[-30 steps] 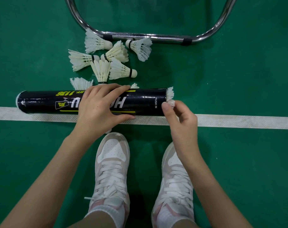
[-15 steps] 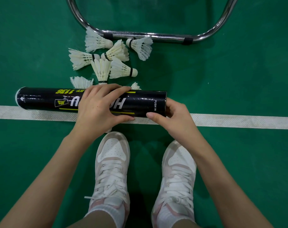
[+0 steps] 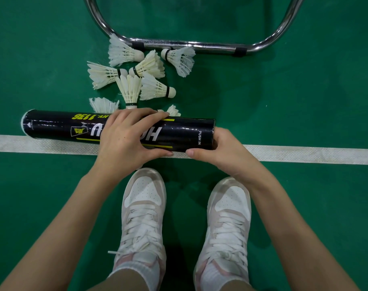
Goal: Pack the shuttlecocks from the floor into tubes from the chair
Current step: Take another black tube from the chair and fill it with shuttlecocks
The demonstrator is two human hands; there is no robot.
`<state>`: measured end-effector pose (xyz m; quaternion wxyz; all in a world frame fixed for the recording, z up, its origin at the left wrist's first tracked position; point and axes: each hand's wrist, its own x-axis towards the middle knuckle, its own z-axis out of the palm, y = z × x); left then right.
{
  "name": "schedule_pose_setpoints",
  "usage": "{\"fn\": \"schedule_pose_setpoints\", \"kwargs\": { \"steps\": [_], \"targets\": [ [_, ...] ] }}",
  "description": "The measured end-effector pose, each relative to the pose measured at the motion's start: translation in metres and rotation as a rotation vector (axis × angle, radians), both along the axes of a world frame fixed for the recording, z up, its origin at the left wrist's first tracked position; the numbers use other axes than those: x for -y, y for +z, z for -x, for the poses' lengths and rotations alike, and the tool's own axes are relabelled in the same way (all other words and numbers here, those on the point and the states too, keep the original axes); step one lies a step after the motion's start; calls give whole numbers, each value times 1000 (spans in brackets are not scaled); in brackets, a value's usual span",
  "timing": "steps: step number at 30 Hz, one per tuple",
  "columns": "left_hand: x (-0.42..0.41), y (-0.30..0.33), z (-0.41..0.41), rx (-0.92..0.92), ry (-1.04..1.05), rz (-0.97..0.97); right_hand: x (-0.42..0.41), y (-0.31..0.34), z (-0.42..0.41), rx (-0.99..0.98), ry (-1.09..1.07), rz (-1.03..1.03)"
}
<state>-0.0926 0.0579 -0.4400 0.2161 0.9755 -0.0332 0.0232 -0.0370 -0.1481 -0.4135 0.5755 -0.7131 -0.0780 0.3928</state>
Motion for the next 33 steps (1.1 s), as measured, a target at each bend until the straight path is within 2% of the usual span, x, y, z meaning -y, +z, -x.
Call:
{"fn": "schedule_pose_setpoints", "kwargs": {
  "steps": [9, 16, 22, 26, 33],
  "targets": [
    [-2, -2, -2, -14, 16, 15, 8, -1, -5, -30, -25, -77],
    [-7, -2, -6, 10, 23, 20, 20, -10, -13, -32, -338, -146],
    [-14, -1, -3, -13, 44, 9, 8, -34, -33, 19, -421, -38],
    [-24, -3, 2, -29, 49, -1, -7, -51, -45, 36, -331, 7],
    [-38, -9, 9, -15, 63, -15, -35, -70, -49, 177, -113, 184]
  ]
}}
